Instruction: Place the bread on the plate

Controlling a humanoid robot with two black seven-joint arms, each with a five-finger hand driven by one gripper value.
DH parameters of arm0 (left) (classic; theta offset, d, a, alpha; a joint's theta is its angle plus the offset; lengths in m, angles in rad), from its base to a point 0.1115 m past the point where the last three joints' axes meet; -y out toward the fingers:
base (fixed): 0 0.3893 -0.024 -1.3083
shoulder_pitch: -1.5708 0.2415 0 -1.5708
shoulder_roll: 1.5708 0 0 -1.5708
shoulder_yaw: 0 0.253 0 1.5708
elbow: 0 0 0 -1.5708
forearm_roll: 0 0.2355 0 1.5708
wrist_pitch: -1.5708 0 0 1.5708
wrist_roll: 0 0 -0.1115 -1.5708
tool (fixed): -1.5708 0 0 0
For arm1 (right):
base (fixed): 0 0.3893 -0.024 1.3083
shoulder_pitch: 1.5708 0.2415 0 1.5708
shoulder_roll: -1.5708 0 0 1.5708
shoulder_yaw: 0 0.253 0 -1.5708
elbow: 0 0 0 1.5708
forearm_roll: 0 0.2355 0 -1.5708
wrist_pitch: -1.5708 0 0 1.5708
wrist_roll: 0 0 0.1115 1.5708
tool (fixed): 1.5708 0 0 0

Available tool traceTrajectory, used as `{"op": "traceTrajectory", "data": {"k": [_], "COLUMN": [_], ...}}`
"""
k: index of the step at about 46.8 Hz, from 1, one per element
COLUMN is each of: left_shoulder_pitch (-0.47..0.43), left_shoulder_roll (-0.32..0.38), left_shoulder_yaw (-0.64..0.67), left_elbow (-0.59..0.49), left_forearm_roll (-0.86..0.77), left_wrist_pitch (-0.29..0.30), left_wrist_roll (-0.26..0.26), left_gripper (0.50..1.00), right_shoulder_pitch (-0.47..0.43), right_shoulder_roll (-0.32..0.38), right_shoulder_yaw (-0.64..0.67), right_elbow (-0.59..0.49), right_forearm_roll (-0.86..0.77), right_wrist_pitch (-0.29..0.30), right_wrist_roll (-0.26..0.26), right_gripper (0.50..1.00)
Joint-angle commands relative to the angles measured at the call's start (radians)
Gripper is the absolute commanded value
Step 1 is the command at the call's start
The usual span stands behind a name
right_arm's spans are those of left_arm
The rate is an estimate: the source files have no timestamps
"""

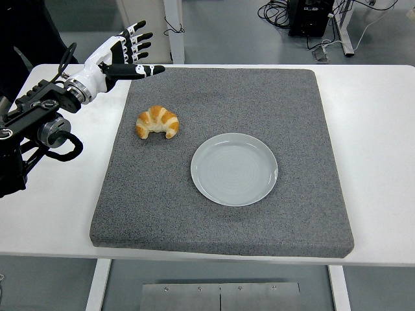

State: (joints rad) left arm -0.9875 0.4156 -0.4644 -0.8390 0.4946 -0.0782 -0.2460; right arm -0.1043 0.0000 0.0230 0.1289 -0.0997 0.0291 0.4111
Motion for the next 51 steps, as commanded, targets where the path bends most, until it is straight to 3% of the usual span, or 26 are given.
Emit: {"op": "traceTrajectory", "data": {"k": [1, 16, 22, 35, 40, 47, 51], "left_shoulder_pitch": [-0.003, -0.005, -0.011, -0.045, -0.059, -0.074, -0.08], "left_shoulder_roll": [0.02, 0.084, 0.086, 0.086, 0.084, 0.069, 0.052], "left_shoulder_yaw": [0.0, 0.001, 0.01, 0.098, 0.154, 0.263, 0.297], "left_elbow": [-0.003, -0.117, -0.123, -0.121, -0.121, -0.095, -0.091], "left_forearm_roll": [0.061, 0.341, 0.496, 0.656, 0.69, 0.713, 0.713], "left_wrist_pitch": [-0.002, -0.003, -0.005, 0.003, 0.047, 0.153, 0.178], "left_wrist_roll": [0.011, 0.03, 0.068, 0.067, 0.068, 0.067, 0.067], "left_gripper": [0.968, 0.966, 0.968, 0.968, 0.968, 0.968, 0.968], "right_shoulder_pitch": [0.0, 0.0, 0.0, 0.0, 0.0, 0.0, 0.0], "right_shoulder_roll": [0.0, 0.0, 0.0, 0.0, 0.0, 0.0, 0.0], "right_shoulder_yaw": [0.0, 0.0, 0.0, 0.0, 0.0, 0.0, 0.0], "right_elbow": [0.0, 0.0, 0.0, 0.0, 0.0, 0.0, 0.0], "right_forearm_roll": [0.0, 0.0, 0.0, 0.0, 0.0, 0.0, 0.0], "right_wrist_pitch": [0.0, 0.0, 0.0, 0.0, 0.0, 0.0, 0.0], "right_wrist_roll": [0.0, 0.0, 0.0, 0.0, 0.0, 0.0, 0.0], "right_gripper": [1.0, 1.0, 1.0, 1.0, 1.0, 1.0, 1.0]}}
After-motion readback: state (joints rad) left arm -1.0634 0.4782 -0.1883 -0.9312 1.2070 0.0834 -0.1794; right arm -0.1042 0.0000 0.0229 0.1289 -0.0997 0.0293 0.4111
